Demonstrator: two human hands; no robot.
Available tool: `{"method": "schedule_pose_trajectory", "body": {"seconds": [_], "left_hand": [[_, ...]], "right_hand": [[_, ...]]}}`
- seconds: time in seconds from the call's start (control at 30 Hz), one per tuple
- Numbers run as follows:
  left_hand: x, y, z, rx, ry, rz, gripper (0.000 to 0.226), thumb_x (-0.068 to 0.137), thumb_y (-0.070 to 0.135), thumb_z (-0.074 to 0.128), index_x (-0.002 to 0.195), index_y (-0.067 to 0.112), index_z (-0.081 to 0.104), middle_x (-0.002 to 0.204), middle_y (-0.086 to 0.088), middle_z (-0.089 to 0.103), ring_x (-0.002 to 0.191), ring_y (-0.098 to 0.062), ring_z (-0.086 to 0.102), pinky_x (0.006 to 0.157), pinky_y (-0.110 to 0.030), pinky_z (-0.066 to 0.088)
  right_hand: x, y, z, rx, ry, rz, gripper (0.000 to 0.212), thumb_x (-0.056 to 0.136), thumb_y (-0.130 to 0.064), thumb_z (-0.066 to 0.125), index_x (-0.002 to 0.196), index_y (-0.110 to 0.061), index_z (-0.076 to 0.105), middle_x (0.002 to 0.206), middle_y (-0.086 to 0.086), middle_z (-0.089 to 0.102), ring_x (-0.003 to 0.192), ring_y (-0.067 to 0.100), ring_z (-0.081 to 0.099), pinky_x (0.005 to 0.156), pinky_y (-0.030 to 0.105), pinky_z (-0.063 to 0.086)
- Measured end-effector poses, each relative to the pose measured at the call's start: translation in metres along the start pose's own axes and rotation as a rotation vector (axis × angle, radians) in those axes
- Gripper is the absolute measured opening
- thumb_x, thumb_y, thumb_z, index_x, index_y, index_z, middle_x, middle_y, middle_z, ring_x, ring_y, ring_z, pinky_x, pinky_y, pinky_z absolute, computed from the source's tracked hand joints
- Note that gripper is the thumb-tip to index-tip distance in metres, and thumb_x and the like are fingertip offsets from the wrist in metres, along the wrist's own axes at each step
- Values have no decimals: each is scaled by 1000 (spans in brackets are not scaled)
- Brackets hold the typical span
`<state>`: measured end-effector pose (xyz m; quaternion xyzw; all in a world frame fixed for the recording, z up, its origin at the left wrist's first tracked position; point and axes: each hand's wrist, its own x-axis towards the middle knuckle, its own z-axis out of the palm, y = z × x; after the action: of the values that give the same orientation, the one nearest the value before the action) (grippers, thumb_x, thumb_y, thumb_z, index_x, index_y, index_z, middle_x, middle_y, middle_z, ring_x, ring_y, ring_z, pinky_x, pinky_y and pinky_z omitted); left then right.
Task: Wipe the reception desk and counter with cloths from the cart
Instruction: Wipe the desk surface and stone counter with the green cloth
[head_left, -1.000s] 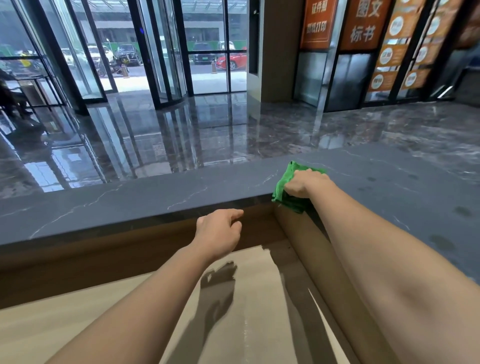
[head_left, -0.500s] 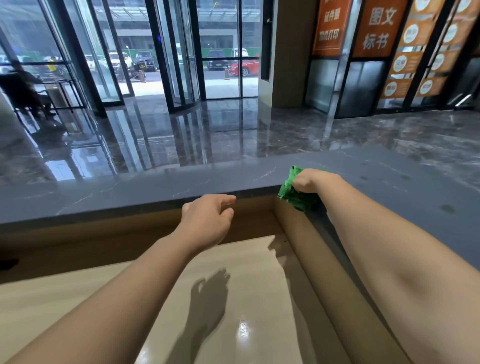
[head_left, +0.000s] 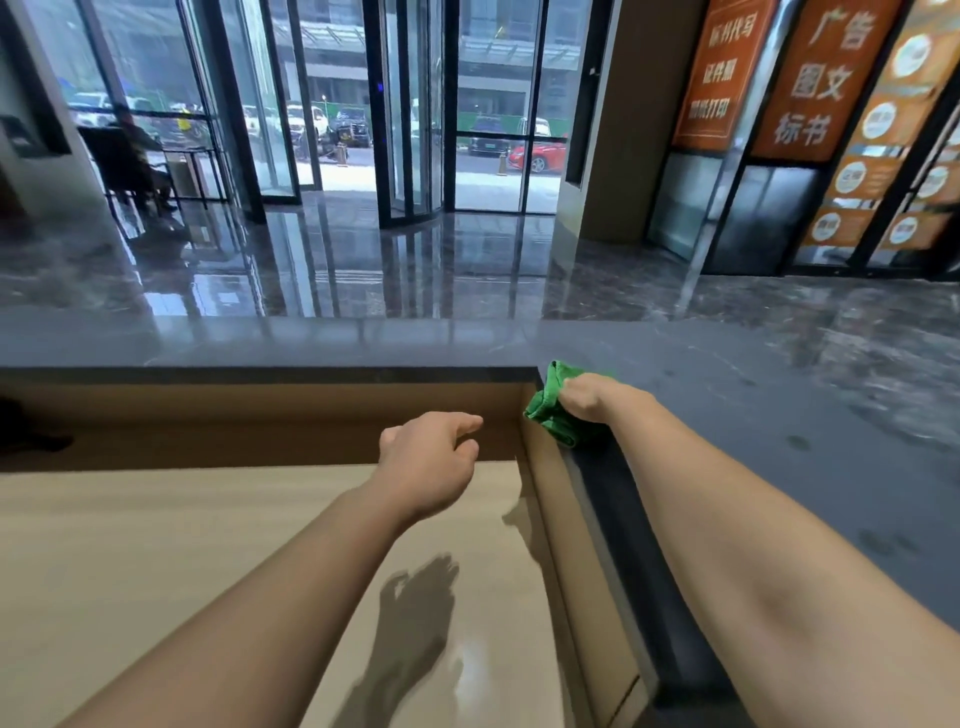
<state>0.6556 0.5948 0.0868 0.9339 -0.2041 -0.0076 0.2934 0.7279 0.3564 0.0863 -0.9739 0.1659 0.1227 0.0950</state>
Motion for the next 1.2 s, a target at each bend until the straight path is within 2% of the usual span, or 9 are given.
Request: {"method": "schedule_pose_trajectory", "body": {"seconds": [0.23,0.33,0.47,0.6,0.77,0.87,0.93,1.07,1.2], "left_hand": [[17,29,18,36,24,-36,39,100,29,45,138,32,50,138,12,54,132,-13,45,113,-37,22],[41,42,32,21,45,-74,39,100,29,45,138,33,49,138,12,54,133,-15,43,113,-38,21],[78,54,55,-27,69,-173,39,100,29,45,138,34,48,139,12,53,136,-20,38,114,-39,20],[105,68,71,-19,95,-234,40,100,29,46,140,32,48,137,9,56,135,-20,39,114,-37,18],[127,87,87,145,135,-160,40,98,28,48,138,29,50,144,10,48,141,-10,31,115,-34,16],[140,96,94,241,80,-126,39,97,31,49,135,28,52,146,10,46,139,-9,33,113,-34,17],[148,103,97,297,31,-112,36,97,31,46,132,26,54,144,8,46,136,-12,38,109,-33,18],[162,108,101,391,-63,-117,37,100,30,37,134,20,49,144,2,44,130,-16,41,108,-33,18],[169,101,110,453,-160,-143,38,101,31,35,136,21,42,145,2,39,137,-14,32,112,-37,17]], "right_hand": [[25,12,2,-25,6,-92,52,93,-20,27,138,-3,47,148,24,39,130,39,43,108,47,35],[36,19,-6,-76,-10,-142,54,97,-15,23,149,-3,28,156,27,17,143,41,22,116,51,23],[75,37,-16,-94,-56,-231,63,96,-11,24,157,-20,9,163,11,-5,150,31,0,120,50,9],[111,48,-27,-132,-81,-354,71,92,-7,31,156,-29,10,164,3,-4,151,25,-3,121,48,10],[134,37,-39,-296,24,-441,69,94,-6,35,157,-26,11,164,6,6,151,26,3,120,48,8],[147,18,-38,-304,104,-446,56,96,-14,40,151,-18,30,157,12,26,146,29,20,116,45,19],[155,10,-34,-186,99,-446,48,99,-22,34,145,-12,39,153,15,32,142,30,27,113,43,24],[168,15,-22,-121,98,-518,60,103,-40,20,156,-13,14,163,13,4,151,25,3,121,44,9],[184,26,-23,-159,125,-559,56,105,-38,18,157,-20,9,164,8,-1,151,24,0,122,41,4]]}}
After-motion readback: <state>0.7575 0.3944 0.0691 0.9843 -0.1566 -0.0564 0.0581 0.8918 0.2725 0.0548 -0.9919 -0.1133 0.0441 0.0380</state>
